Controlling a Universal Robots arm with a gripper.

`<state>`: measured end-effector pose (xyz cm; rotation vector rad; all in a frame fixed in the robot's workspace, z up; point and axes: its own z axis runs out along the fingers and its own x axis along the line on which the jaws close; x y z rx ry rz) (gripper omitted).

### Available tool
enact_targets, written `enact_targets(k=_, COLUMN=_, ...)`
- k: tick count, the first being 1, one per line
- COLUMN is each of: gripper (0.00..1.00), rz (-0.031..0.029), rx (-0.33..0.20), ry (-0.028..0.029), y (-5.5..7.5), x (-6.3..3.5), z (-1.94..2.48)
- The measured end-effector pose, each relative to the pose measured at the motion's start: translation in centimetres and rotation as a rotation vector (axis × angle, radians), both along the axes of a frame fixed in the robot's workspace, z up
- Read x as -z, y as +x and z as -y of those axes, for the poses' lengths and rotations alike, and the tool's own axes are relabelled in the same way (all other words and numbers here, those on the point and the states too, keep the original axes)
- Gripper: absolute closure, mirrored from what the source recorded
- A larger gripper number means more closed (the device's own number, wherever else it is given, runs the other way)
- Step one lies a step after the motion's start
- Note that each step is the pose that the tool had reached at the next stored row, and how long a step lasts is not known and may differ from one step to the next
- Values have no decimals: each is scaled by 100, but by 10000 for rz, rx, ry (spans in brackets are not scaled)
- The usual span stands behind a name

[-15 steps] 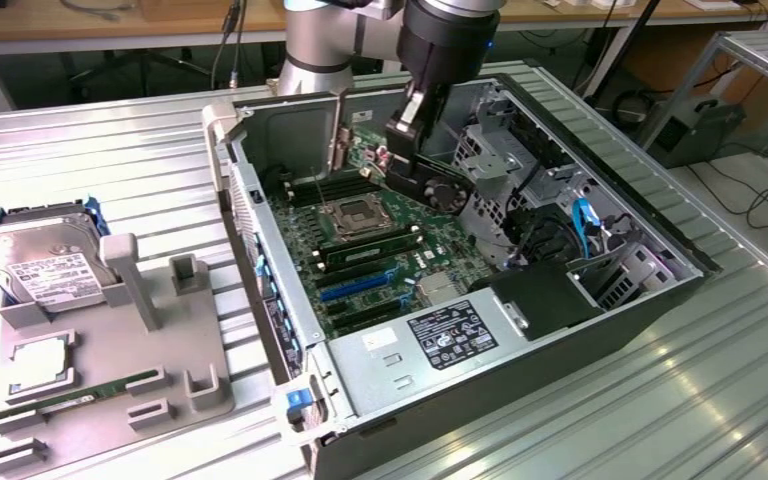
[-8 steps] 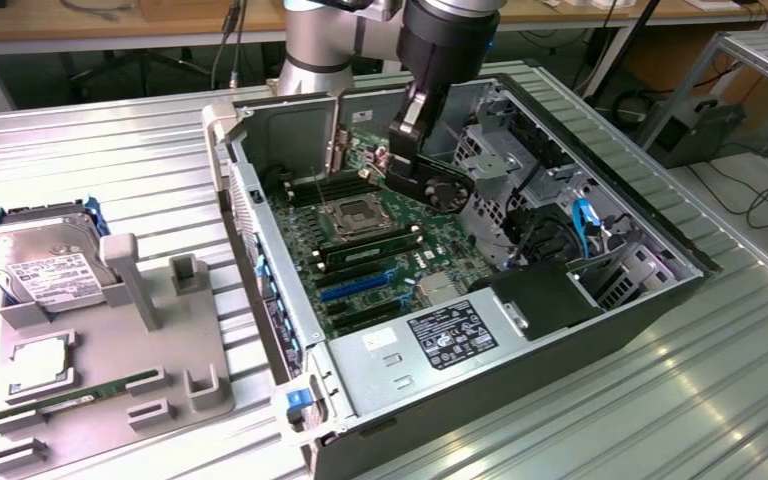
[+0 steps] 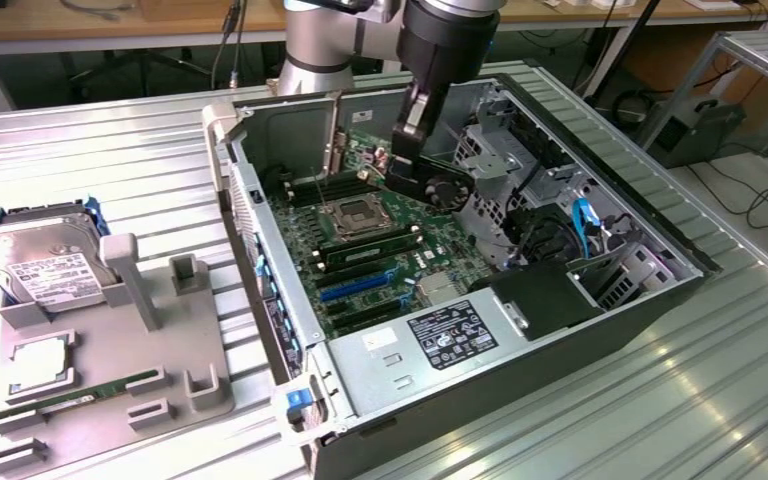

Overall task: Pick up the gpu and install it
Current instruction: 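Insert the gpu into the slot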

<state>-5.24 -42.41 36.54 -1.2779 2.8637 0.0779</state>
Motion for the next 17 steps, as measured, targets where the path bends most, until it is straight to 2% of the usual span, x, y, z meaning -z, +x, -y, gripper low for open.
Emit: enact_targets(k=17, gripper=74, rz=0, rx=-1198, ry=1, y=0, x=0, z=0)
